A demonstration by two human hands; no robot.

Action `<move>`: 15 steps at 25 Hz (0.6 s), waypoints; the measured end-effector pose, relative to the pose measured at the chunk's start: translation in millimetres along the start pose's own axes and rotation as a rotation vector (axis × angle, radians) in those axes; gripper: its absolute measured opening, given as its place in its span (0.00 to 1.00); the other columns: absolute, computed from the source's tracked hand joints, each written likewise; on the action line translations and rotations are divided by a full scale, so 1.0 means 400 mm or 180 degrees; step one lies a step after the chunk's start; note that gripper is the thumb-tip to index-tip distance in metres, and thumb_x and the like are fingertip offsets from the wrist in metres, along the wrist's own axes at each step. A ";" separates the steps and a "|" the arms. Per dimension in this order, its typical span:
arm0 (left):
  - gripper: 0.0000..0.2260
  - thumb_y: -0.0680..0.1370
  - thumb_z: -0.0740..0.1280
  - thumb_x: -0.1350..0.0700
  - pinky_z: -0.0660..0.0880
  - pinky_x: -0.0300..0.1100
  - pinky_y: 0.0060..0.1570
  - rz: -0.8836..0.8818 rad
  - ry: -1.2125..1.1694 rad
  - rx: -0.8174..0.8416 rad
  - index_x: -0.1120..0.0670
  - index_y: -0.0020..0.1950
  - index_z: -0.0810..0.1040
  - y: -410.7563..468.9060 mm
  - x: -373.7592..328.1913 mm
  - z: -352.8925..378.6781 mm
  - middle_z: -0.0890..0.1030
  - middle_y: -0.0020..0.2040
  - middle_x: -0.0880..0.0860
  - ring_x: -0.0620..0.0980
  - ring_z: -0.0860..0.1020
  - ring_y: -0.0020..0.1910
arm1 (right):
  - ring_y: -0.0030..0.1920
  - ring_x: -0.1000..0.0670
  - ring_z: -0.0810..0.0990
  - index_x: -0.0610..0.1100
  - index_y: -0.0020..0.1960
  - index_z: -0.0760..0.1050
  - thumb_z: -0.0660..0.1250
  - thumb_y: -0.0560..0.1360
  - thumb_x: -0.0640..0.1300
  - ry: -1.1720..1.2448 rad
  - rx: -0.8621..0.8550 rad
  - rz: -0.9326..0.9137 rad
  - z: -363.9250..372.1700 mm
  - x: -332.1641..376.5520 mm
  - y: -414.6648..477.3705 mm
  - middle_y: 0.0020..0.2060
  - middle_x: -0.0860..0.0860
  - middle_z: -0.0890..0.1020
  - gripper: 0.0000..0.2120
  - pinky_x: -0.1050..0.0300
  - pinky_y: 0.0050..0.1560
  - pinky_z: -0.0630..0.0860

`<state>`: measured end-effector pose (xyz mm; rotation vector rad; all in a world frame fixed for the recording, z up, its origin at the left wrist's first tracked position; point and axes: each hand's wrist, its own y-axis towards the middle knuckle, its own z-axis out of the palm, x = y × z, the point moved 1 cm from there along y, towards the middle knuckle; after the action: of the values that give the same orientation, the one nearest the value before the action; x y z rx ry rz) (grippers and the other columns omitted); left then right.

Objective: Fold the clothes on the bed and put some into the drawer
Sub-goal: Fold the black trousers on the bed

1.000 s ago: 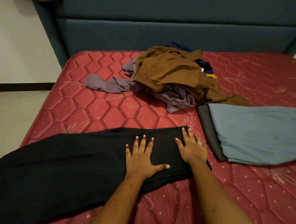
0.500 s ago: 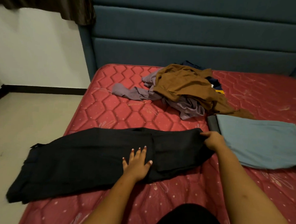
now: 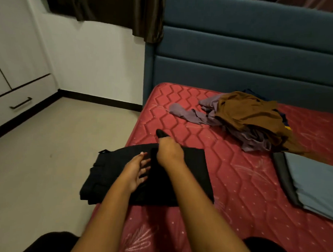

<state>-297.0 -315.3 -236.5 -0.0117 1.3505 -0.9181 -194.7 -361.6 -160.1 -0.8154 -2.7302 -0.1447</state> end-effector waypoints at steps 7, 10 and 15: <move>0.20 0.83 0.53 0.44 0.62 0.50 0.69 -0.0539 -0.0006 0.0025 0.49 0.73 0.68 0.036 0.091 -0.086 0.69 0.73 0.52 0.56 0.67 0.71 | 0.62 0.40 0.75 0.48 0.68 0.71 0.60 0.76 0.37 0.0193 0.0000 0.0321 0.029 -0.005 0.007 0.62 0.44 0.76 0.22 0.47 0.59 0.74; 0.17 0.83 0.56 0.47 0.64 0.48 0.65 -0.0545 0.0120 0.0127 0.49 0.71 0.70 0.069 0.107 0.006 0.71 0.71 0.52 0.54 0.70 0.68 | 0.64 0.41 0.74 0.53 0.71 0.70 0.58 0.72 0.32 0.0356 -0.0327 0.0765 -0.118 -0.194 0.030 0.66 0.44 0.75 0.30 0.49 0.60 0.72; 0.10 0.82 0.59 0.51 0.67 0.43 0.55 -0.0530 0.0523 0.0331 0.49 0.63 0.72 0.100 0.156 0.241 0.74 0.65 0.50 0.50 0.72 0.57 | 0.63 0.38 0.74 0.55 0.71 0.70 0.55 0.71 0.30 0.0222 -0.0690 0.1316 -0.235 -0.530 0.005 0.67 0.43 0.74 0.33 0.47 0.57 0.74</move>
<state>-198.6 -370.8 -281.3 0.0321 1.4680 -1.1491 -1.5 -487.0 -134.1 -1.3847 -2.4458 -0.3753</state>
